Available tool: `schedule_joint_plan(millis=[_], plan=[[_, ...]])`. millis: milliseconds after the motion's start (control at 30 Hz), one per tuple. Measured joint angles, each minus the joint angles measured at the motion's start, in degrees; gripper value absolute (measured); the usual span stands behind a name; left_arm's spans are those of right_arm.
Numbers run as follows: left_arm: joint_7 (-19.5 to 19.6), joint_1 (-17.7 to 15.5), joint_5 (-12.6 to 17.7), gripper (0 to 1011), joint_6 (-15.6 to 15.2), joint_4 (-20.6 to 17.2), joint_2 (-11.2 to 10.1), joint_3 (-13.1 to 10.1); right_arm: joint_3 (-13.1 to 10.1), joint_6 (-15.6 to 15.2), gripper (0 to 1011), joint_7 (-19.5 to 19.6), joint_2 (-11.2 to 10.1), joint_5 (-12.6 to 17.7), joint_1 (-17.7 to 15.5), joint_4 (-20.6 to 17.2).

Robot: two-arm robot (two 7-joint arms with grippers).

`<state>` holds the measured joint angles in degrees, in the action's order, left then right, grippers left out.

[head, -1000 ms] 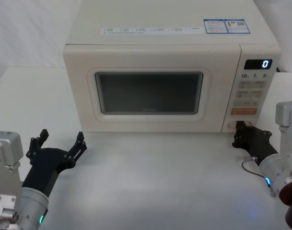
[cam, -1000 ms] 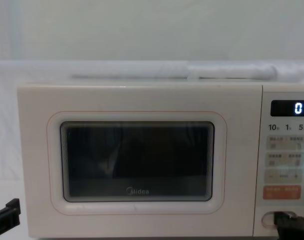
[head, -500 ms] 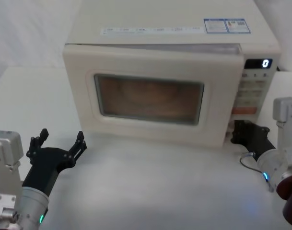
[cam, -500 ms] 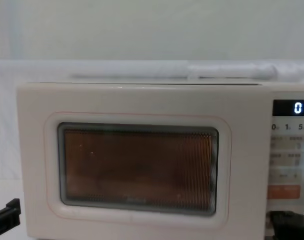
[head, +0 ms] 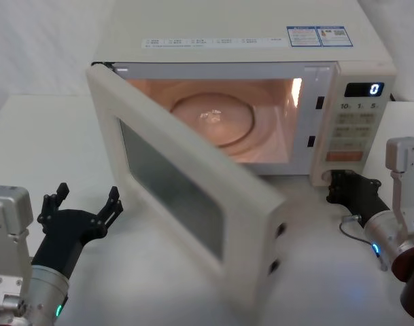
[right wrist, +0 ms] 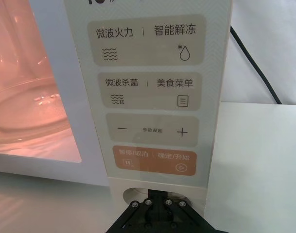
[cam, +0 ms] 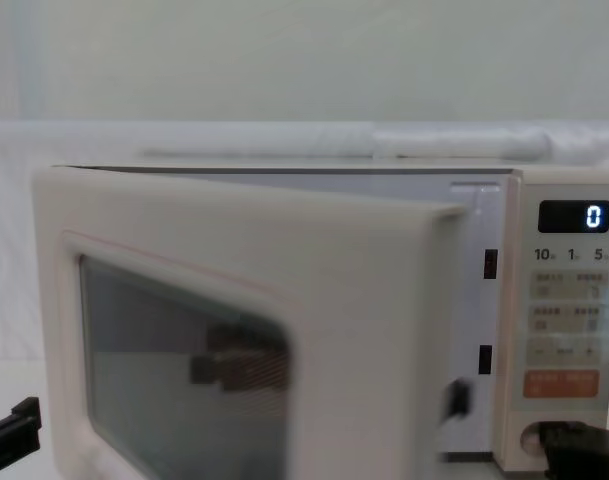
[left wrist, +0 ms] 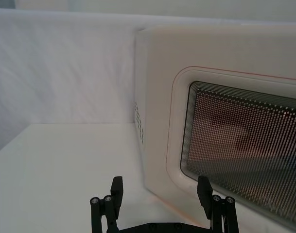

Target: Press the button to open the microwave door with one hand; close the microwave door with the other hand.

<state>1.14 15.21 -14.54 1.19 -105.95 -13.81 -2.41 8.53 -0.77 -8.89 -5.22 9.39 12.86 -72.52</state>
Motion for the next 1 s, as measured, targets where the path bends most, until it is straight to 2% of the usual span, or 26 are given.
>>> schedule_joint_plan(millis=[300, 1000], plan=[[0.0, 0.0, 0.0, 1001, 0.0, 0.0, 0.0, 0.0, -0.26, -0.27, 0, -0.16, -0.43, 0.12, -0.94, -1.18], [0.0, 0.0, 0.0, 1001, 0.0, 0.0, 0.0, 0.0, -0.35, -2.23, 0, 0.05, -2.28, 0.32, -10.81, -13.65]])
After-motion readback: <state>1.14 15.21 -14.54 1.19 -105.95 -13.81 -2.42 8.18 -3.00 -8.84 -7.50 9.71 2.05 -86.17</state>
